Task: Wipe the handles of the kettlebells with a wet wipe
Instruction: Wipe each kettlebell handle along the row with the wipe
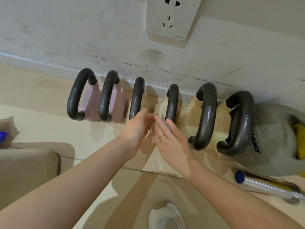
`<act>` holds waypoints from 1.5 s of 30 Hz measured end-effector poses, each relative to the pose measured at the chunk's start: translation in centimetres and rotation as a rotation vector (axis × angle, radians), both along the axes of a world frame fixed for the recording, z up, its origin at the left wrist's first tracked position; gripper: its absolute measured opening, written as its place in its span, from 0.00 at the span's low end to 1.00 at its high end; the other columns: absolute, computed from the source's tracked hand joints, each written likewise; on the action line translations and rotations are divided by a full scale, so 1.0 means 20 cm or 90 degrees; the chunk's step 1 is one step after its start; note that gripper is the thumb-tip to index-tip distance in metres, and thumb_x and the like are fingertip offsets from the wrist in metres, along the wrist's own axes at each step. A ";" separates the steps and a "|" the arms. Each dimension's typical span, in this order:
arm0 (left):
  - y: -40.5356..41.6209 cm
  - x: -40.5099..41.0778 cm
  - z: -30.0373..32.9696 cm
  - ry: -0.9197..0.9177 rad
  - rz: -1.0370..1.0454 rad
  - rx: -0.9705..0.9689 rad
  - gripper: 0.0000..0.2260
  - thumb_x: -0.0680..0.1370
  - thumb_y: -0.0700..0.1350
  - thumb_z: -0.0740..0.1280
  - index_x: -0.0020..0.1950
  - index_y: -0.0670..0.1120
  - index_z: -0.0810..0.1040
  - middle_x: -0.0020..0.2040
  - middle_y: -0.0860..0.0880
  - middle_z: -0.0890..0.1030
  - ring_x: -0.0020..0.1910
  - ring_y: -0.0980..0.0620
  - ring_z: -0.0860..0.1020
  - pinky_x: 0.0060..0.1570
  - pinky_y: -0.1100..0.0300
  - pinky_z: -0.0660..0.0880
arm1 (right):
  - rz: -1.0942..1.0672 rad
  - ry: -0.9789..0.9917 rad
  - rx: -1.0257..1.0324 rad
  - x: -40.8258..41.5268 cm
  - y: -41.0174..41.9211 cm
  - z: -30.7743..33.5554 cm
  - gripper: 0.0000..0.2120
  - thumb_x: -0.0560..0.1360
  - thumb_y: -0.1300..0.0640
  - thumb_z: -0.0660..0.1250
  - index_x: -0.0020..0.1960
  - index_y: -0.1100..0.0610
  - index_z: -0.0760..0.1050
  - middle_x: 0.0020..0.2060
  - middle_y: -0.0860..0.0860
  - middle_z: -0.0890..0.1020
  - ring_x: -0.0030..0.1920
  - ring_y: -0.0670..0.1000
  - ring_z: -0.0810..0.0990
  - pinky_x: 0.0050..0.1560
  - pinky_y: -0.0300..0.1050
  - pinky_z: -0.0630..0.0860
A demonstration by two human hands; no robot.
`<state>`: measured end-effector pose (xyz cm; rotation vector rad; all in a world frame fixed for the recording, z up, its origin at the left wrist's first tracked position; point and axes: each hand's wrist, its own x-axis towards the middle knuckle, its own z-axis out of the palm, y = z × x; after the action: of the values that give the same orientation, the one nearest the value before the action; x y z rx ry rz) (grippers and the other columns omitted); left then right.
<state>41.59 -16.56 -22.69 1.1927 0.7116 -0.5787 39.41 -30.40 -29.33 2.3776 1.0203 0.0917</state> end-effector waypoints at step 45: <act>-0.07 0.14 -0.02 -0.102 -0.148 0.105 0.11 0.76 0.37 0.58 0.52 0.37 0.78 0.48 0.36 0.81 0.49 0.41 0.79 0.55 0.54 0.76 | -0.270 0.334 0.703 0.32 0.05 0.23 0.27 0.79 0.46 0.45 0.61 0.58 0.76 0.72 0.50 0.67 0.76 0.50 0.52 0.73 0.43 0.44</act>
<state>44.39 -17.99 -23.06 1.4697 0.4952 -0.6179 45.77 -29.35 -24.76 3.7276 0.7096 -0.1900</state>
